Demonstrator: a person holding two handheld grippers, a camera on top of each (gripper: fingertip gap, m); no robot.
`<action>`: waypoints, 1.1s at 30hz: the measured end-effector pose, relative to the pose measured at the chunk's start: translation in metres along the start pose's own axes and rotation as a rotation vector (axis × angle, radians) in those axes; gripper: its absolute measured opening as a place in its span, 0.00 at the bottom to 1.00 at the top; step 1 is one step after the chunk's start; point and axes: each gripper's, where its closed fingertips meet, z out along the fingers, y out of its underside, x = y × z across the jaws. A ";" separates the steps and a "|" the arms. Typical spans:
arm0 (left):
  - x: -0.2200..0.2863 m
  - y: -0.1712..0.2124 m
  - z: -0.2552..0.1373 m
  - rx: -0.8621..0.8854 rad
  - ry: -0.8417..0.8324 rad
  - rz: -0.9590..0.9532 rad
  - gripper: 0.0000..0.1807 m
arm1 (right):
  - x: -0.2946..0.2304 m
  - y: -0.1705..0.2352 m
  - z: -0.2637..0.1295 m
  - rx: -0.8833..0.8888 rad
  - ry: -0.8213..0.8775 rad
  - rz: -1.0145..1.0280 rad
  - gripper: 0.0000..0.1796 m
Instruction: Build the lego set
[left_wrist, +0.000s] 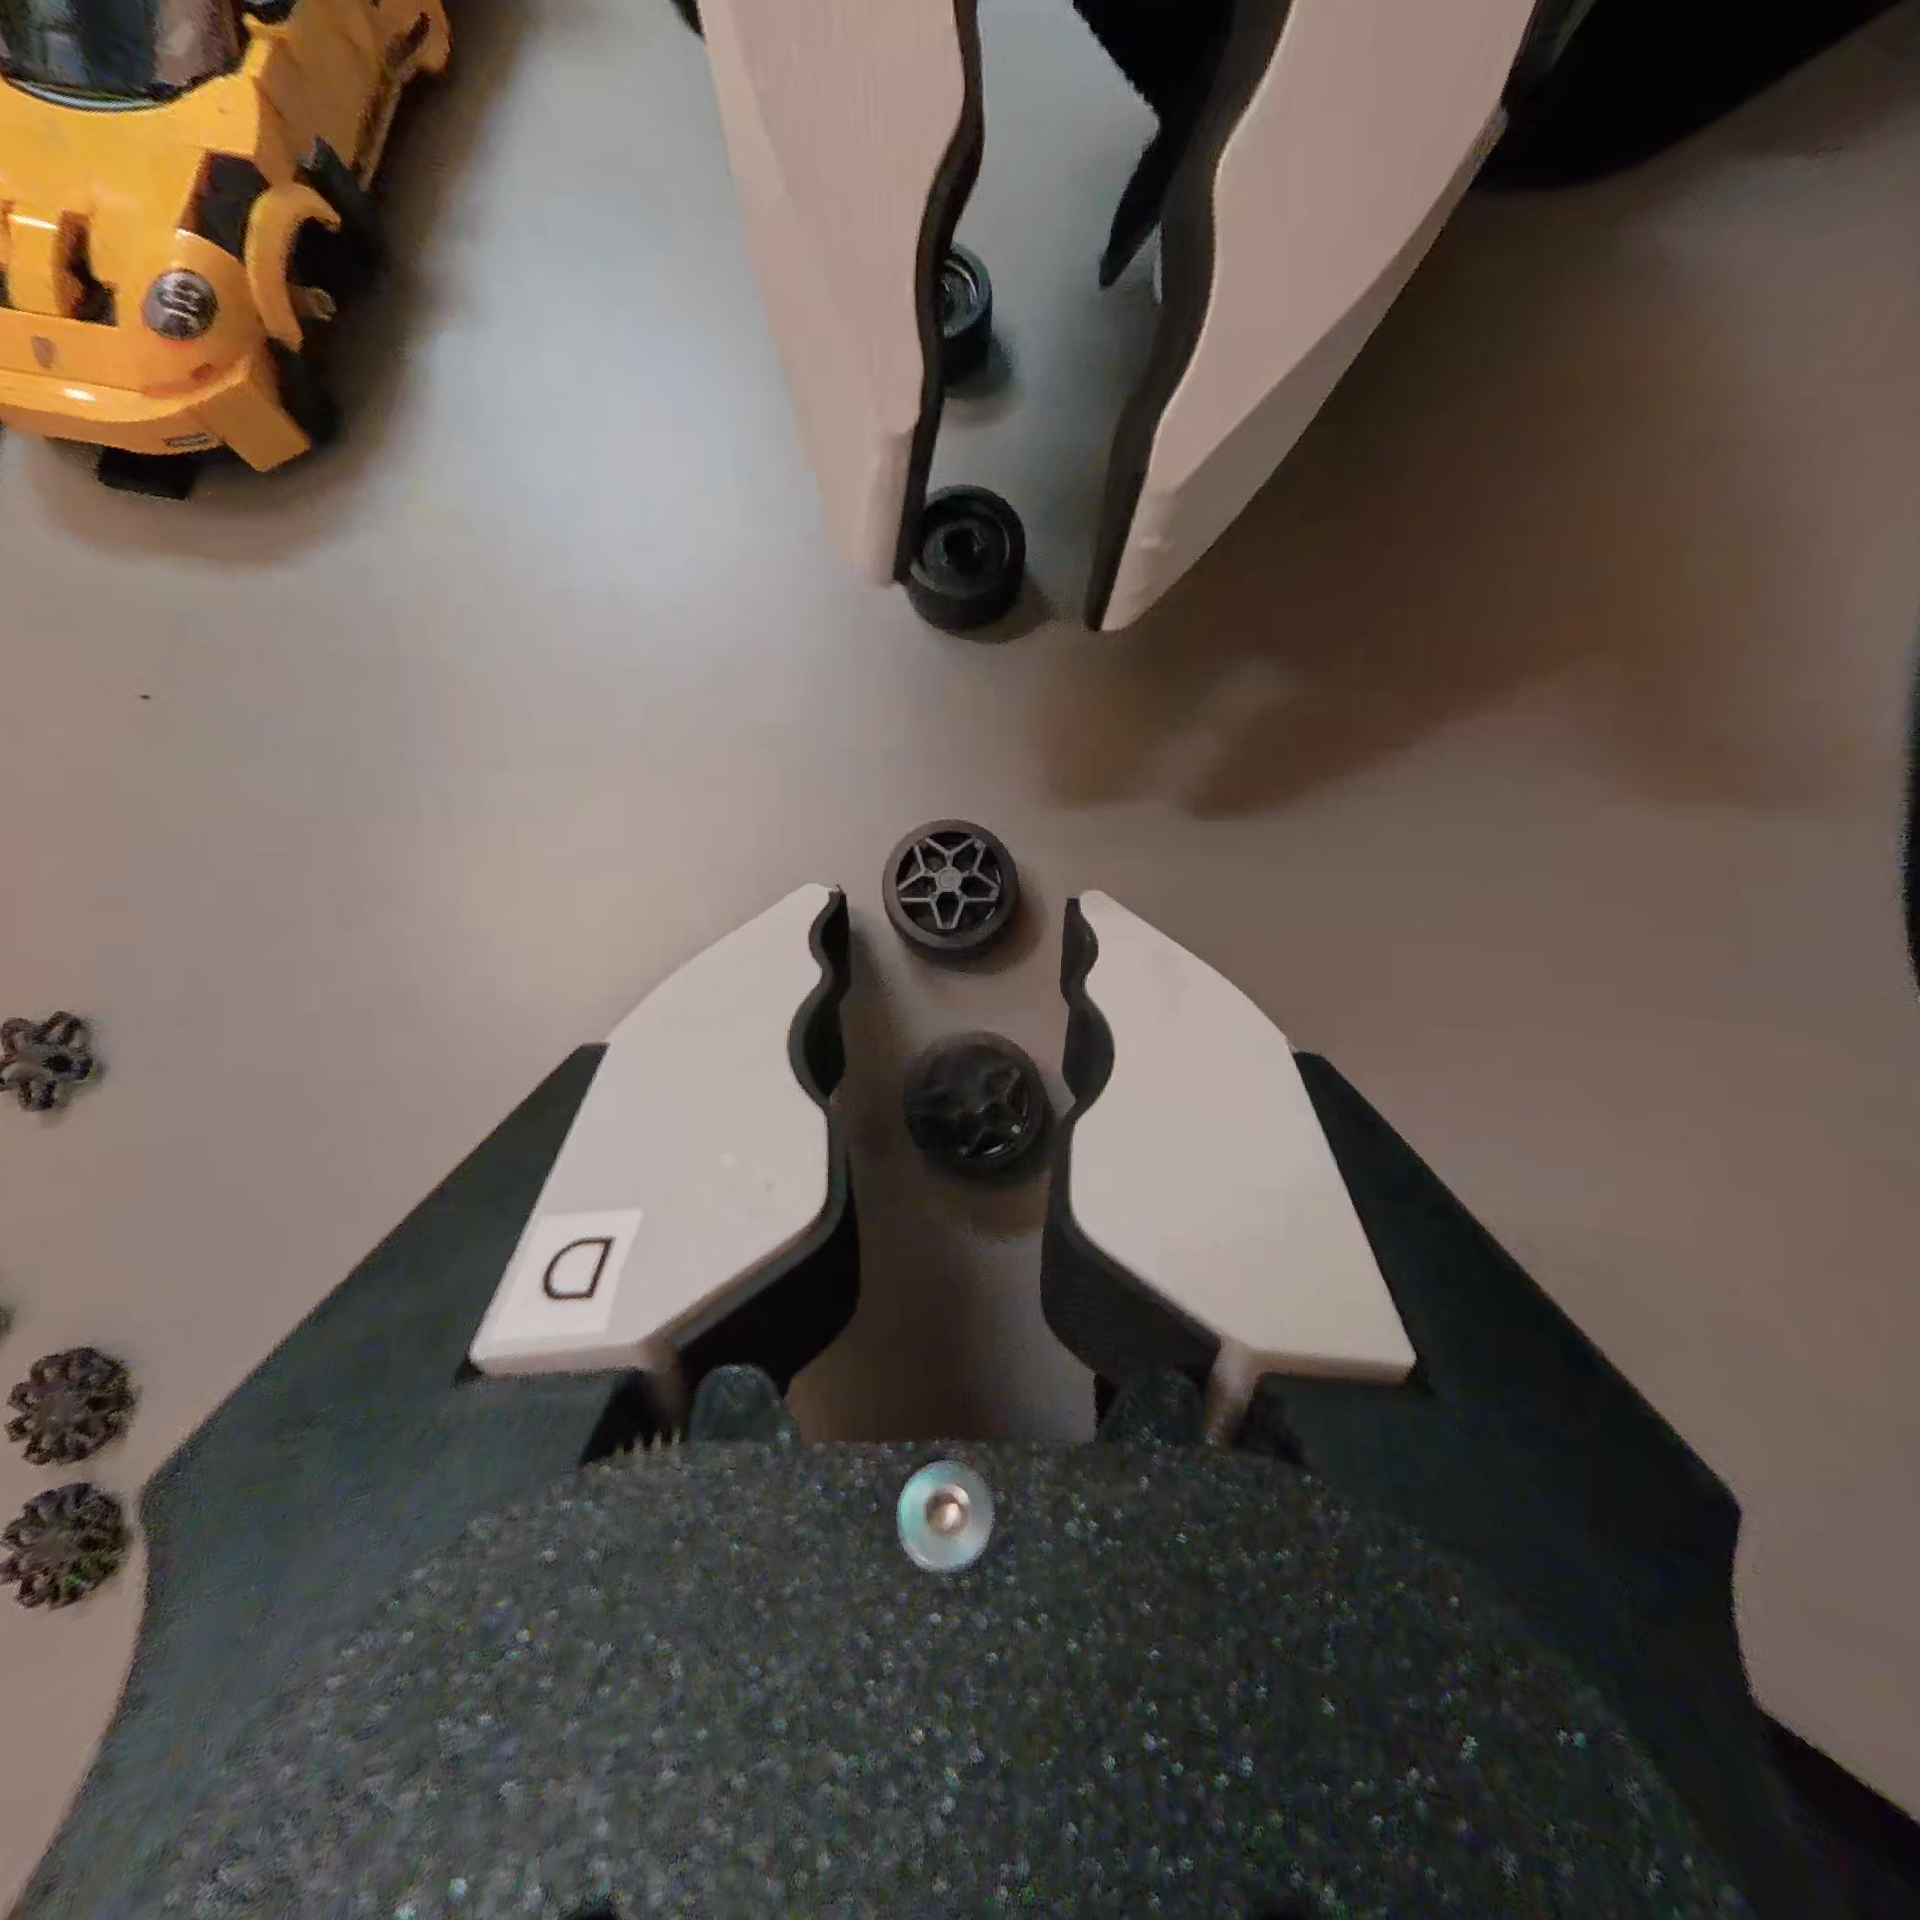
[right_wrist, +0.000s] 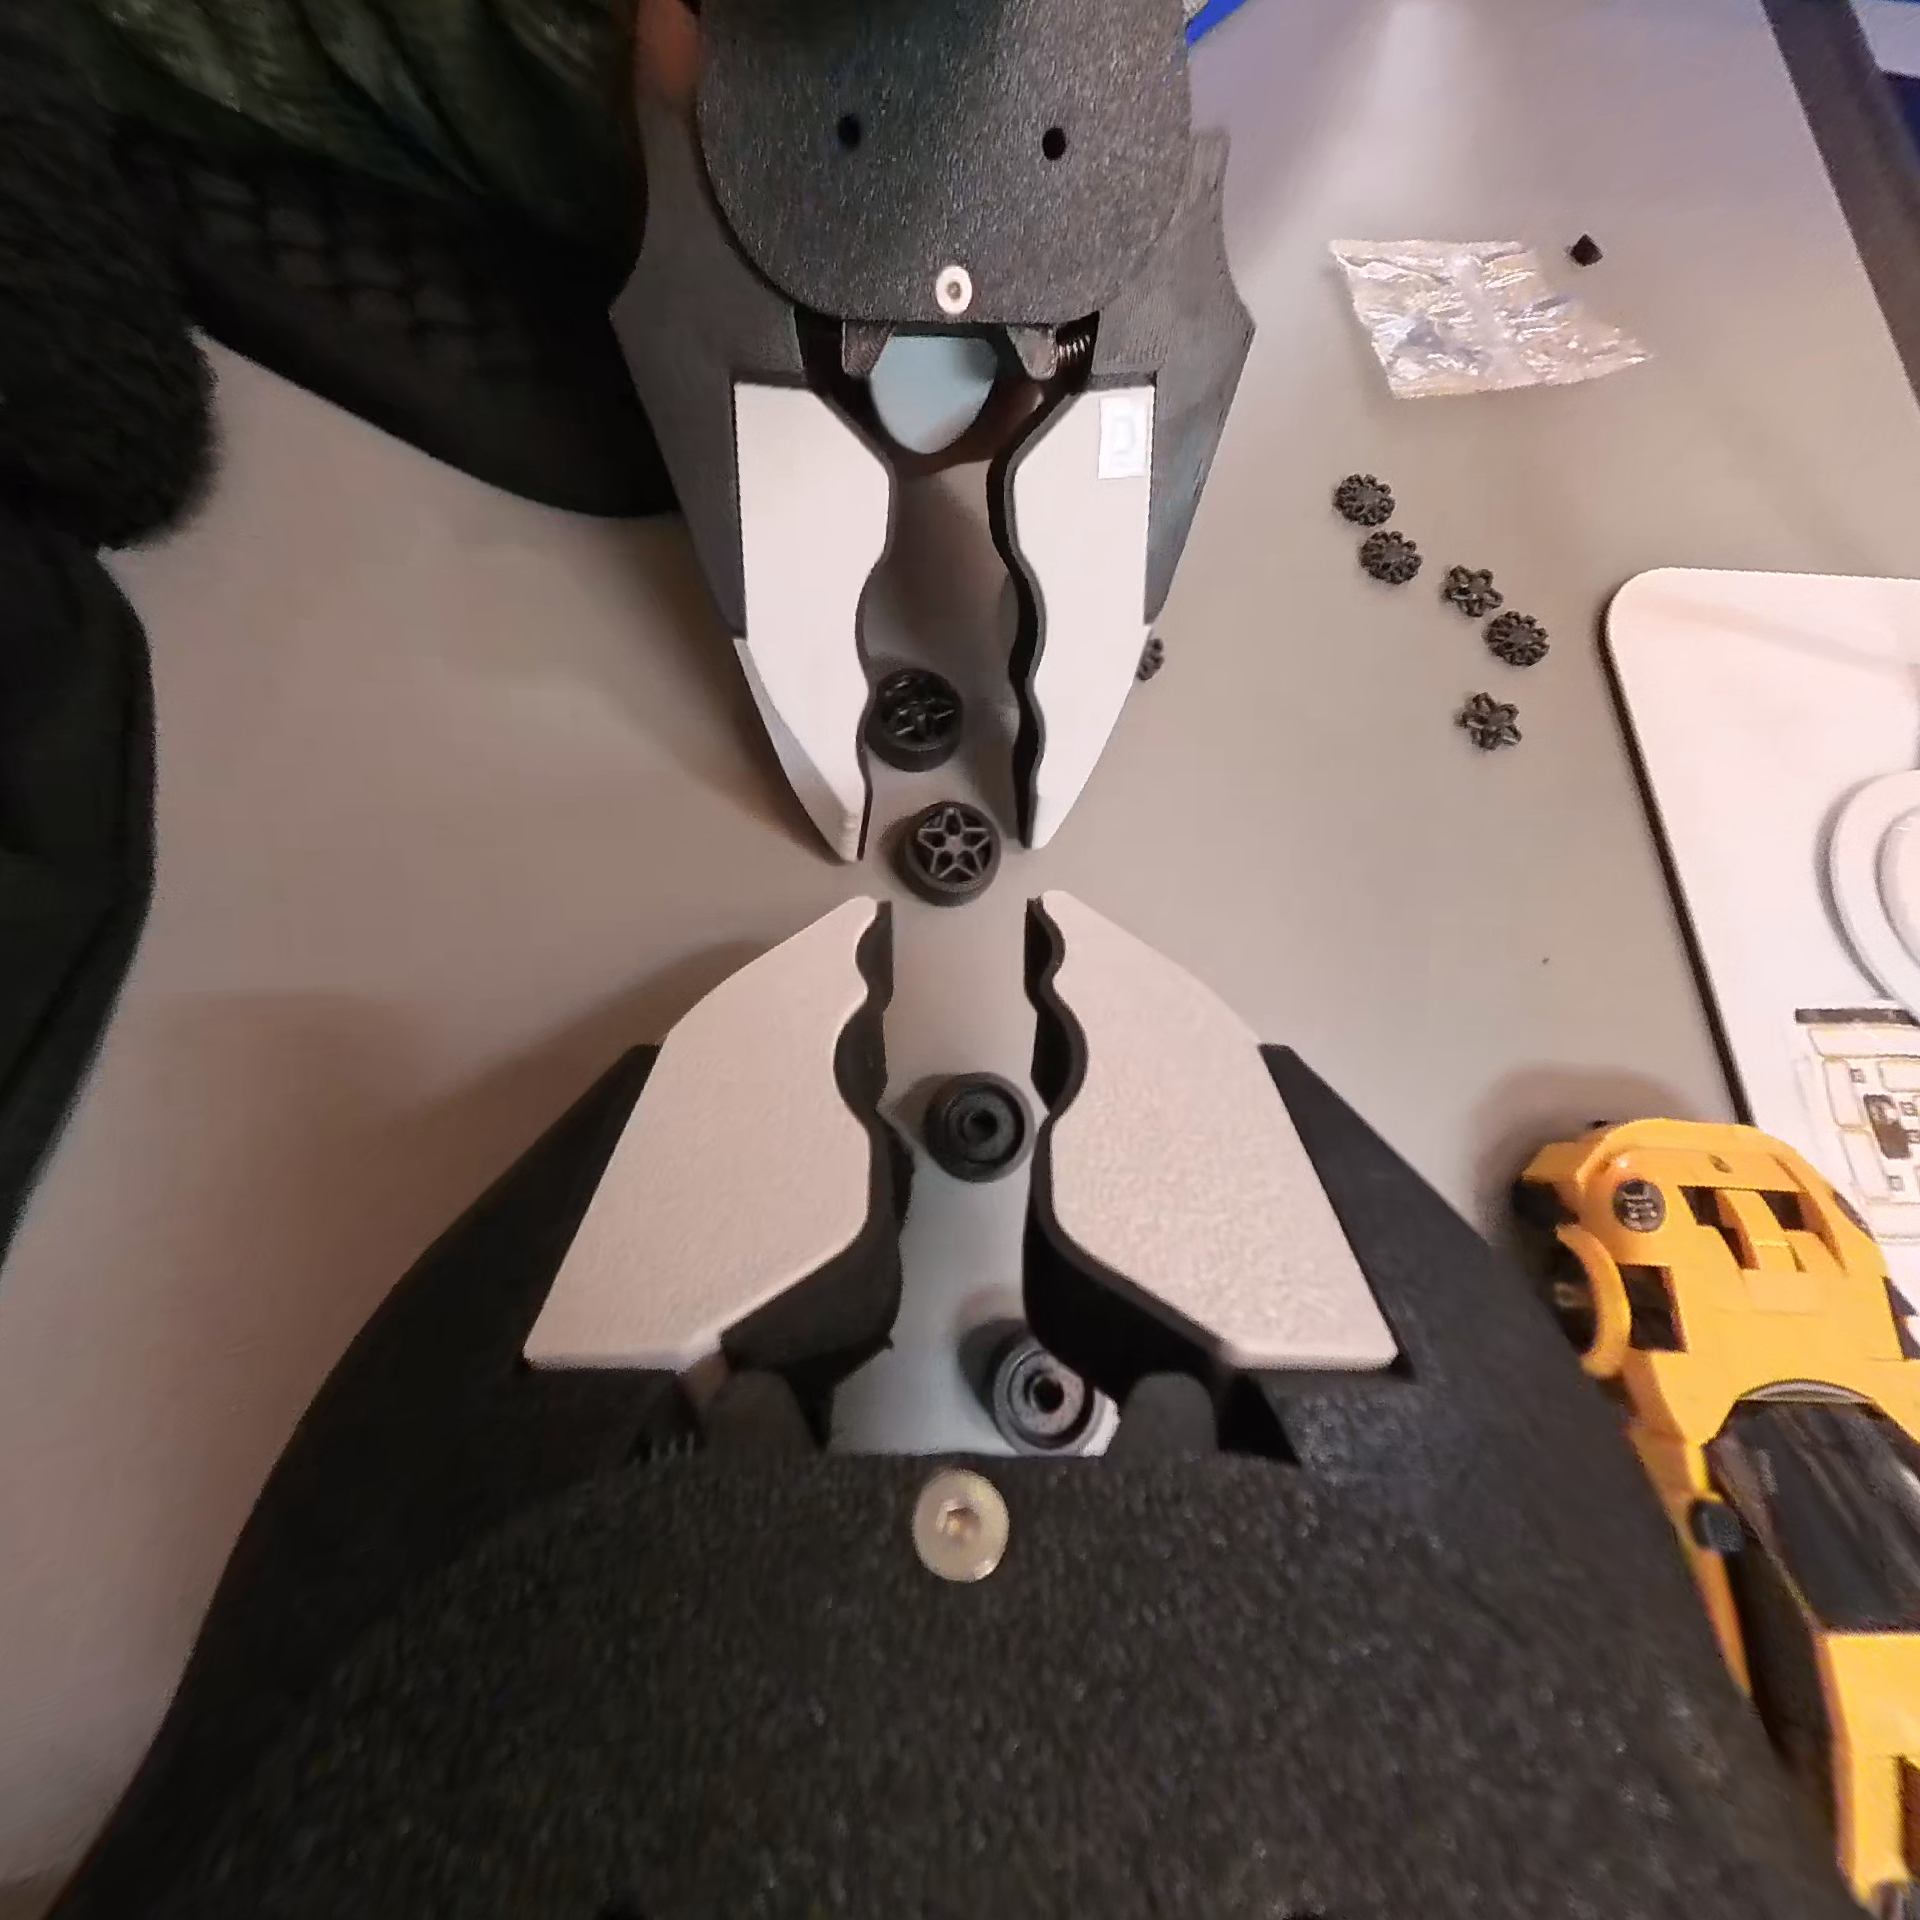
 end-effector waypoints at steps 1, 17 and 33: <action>0.000 0.001 0.002 -0.008 0.001 -0.002 0.21 | 0.000 0.000 -0.001 0.006 0.004 0.005 0.13; -0.006 -0.026 -0.026 0.106 0.056 -0.106 0.13 | 0.004 -0.013 0.008 0.069 0.261 -0.429 0.18; 0.012 -0.059 -0.048 0.052 0.103 -0.098 0.13 | 0.004 -0.038 -0.005 0.106 0.568 -0.839 0.11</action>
